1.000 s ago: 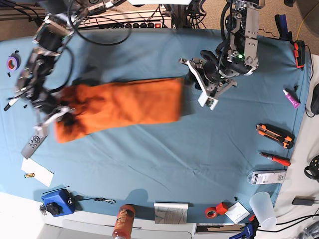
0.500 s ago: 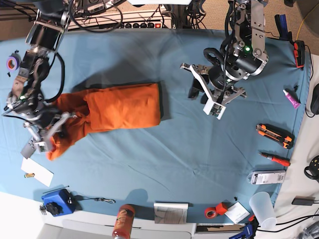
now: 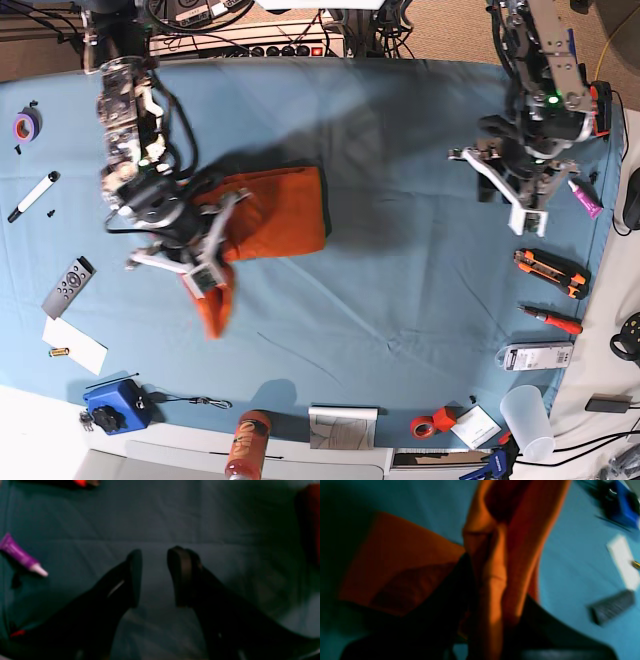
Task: Layout the t-shirt on the table in an organized manner, then fold the t-shirt properly
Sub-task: 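Press and adjust the folded bundle with the right gripper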
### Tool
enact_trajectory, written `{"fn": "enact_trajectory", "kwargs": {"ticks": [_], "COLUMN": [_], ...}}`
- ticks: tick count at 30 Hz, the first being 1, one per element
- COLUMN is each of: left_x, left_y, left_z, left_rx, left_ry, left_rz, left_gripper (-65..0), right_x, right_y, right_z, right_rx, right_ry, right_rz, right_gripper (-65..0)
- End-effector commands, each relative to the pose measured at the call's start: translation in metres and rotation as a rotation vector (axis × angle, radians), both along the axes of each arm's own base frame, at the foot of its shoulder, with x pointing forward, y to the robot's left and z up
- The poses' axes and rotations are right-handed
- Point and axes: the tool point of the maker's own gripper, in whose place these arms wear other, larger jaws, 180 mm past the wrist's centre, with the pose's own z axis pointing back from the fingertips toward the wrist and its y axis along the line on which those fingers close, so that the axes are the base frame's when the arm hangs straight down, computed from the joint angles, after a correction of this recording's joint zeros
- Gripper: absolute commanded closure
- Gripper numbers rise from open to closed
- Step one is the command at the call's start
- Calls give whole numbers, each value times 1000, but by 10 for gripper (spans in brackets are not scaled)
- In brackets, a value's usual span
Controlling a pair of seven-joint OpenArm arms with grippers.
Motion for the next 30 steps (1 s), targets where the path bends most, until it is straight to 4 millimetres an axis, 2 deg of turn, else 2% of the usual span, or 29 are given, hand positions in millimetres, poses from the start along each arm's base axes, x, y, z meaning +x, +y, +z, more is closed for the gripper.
{"fn": "enact_trajectory", "kwargs": {"ticks": [1,3,6,10,11,12,14,15,18,23,26,30], "left_x": [5,5,6,5,4,3,2,2,2,2,2,2], "left_y": [-2,-5,-11,-11,-11,-12,-13,-13,-13,-13,-13,-13], "left_z": [11,13,15,15,14,14,13,13,13,13,13,13], "left_rx": [-15,-43,-77,-80,-79,-74,-71,-71,-71,-72,-72,-72], "left_ry": [-47,-57,-64,-63,-61,-59,-58,-56,-58,-61,-60,-60], "left_rz": [-12,-24,-37,-39,-41,-53,-62,-62,-61,-61,-61,-61], "left_gripper": [-197,-197,-197,-197,-197,-197,-197,-197,-197,-197,-197,-197], "right_x": [5,4,5,-3,-5,-6,-4,-3,-1,2,-2,-3], "right_y": [12,28,37,36,33,28,23,24,28,51,63,64], "right_z": [10,2,-13,-39,-43,-45,-44,-43,-35,-2,1,0], "right_rx": [22,2,-50,-130,-157,-181,-205,-204,-183,-74,-13,-9], "right_ry": [-41,-43,-31,44,60,67,58,53,42,-31,-16,-8], "right_rz": [28,49,35,44,38,27,16,18,20,75,108,110], "right_gripper": [0,0,0,0,-29,-85,-179,-200,-202,-202,-202,-202]}}
